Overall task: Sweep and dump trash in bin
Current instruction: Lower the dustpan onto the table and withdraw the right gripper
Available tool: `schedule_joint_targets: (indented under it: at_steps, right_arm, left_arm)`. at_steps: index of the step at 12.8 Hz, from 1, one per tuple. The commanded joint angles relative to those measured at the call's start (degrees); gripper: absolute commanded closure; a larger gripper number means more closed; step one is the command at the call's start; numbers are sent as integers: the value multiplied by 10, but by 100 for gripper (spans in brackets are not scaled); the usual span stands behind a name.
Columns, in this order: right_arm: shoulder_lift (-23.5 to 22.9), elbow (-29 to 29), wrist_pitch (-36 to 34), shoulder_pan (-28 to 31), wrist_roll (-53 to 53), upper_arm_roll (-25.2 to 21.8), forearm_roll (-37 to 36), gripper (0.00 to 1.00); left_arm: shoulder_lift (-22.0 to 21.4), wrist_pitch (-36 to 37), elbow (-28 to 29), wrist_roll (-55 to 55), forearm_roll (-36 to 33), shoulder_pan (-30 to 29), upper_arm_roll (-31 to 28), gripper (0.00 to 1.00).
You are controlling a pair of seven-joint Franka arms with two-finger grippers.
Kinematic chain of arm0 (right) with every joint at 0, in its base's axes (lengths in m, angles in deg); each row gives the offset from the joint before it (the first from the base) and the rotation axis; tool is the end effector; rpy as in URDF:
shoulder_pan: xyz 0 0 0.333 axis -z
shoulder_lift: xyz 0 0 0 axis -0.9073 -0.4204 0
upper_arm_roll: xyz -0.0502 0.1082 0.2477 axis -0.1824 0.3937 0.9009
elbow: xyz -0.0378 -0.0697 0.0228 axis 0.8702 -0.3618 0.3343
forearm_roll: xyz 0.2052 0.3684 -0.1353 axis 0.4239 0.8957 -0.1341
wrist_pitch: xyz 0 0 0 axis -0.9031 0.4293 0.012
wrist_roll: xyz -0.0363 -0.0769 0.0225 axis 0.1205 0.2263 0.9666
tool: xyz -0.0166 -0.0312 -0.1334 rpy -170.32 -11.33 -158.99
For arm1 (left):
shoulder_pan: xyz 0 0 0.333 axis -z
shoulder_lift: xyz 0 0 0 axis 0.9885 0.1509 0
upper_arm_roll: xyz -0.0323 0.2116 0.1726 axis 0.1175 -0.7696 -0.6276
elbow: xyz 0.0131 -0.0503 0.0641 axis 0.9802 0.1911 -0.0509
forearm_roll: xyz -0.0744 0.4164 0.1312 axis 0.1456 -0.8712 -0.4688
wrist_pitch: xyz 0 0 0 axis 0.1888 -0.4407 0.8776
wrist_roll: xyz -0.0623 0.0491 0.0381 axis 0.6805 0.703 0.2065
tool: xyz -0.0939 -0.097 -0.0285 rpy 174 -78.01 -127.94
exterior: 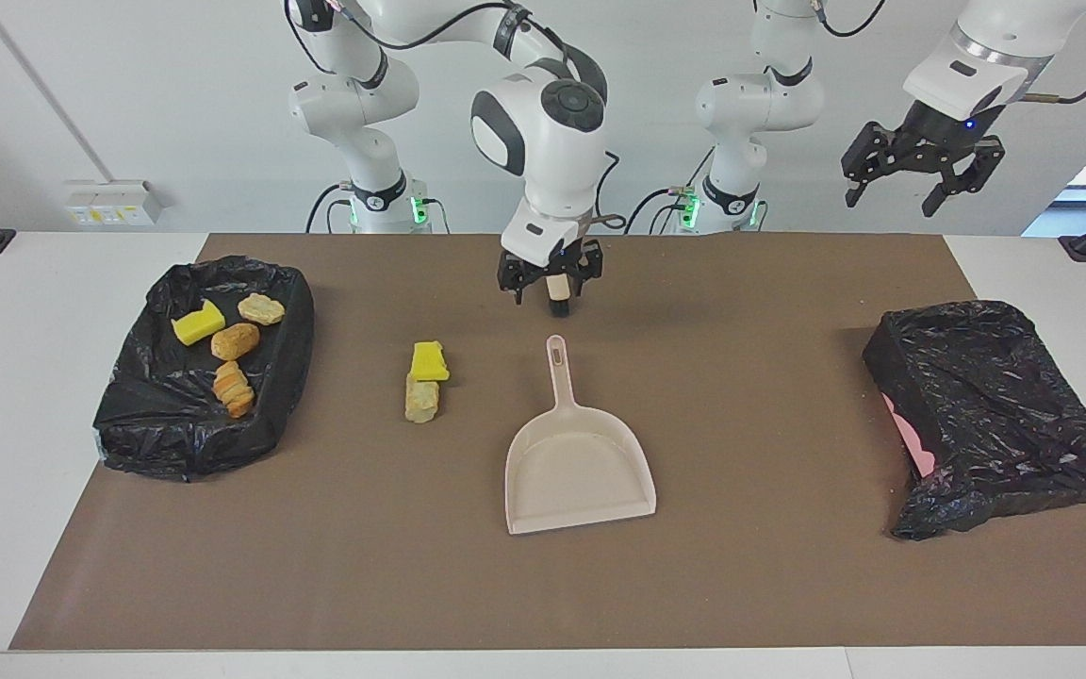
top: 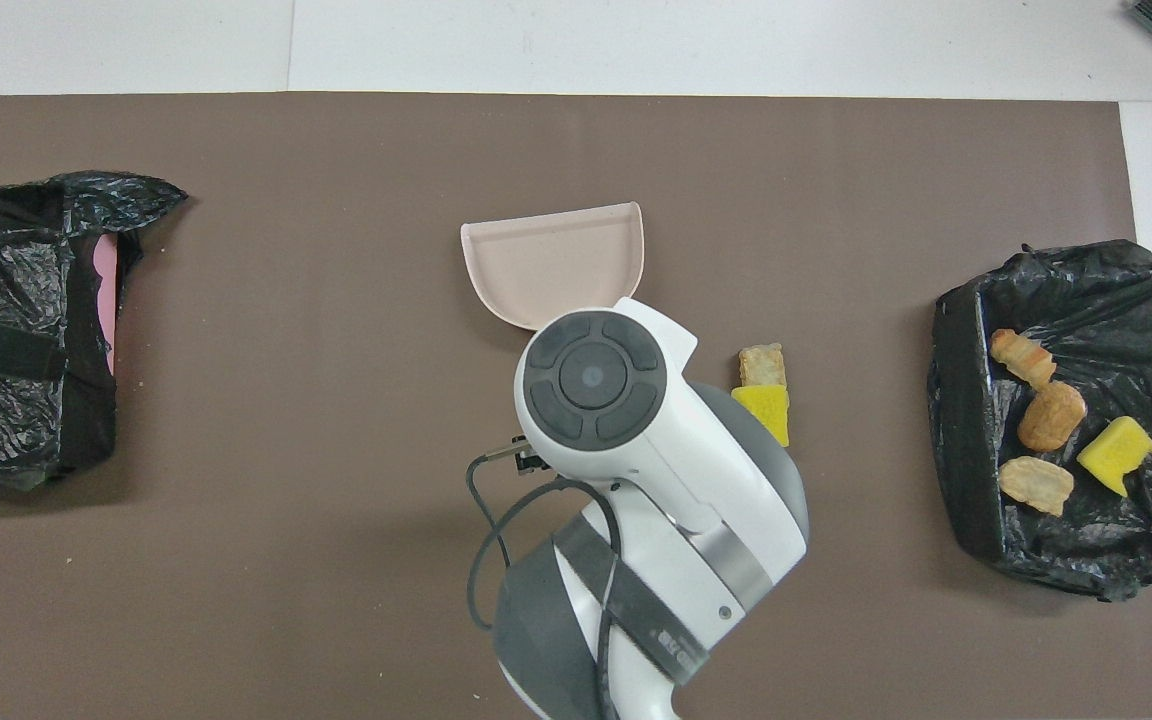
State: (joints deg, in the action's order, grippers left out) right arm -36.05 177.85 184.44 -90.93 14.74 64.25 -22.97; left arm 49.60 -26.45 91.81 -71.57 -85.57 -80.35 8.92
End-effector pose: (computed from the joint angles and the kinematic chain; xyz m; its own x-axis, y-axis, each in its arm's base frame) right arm 0.5031 0.4032 0.3971 0.9746 0.2093 -0.0799 0.2131 -0.9761 0.0422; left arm 0.5707 -0.0654 0.6328 0.9747 -0.2236 -0.0068 -0.2234 -0.9745 0.0192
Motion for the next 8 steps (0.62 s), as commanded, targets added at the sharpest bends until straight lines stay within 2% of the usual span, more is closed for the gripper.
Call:
schedule_joint_targets:
  at_steps: [1, 4, 6, 8]
  right_arm:
    - [96, 146, 40, -22, 15, -1, 46, 0]
    - [186, 289, 98, -50, 36, -1, 118, 0]
    - [239, 356, 99, -74, 40, -1, 151, 0]
    - [255, 396, 134, -100, 40, -1, 174, 0]
  left_arm:
    - [-6, 11, 1, -3, -11, -7, 6, 0]
    - [-19, 11, 20, 5, -7, 3, 13, 0]
    - [-25, -42, 56, 38, -2, 26, 20, 0]
    - [-17, -102, 80, 119, -2, 70, 20, 0]
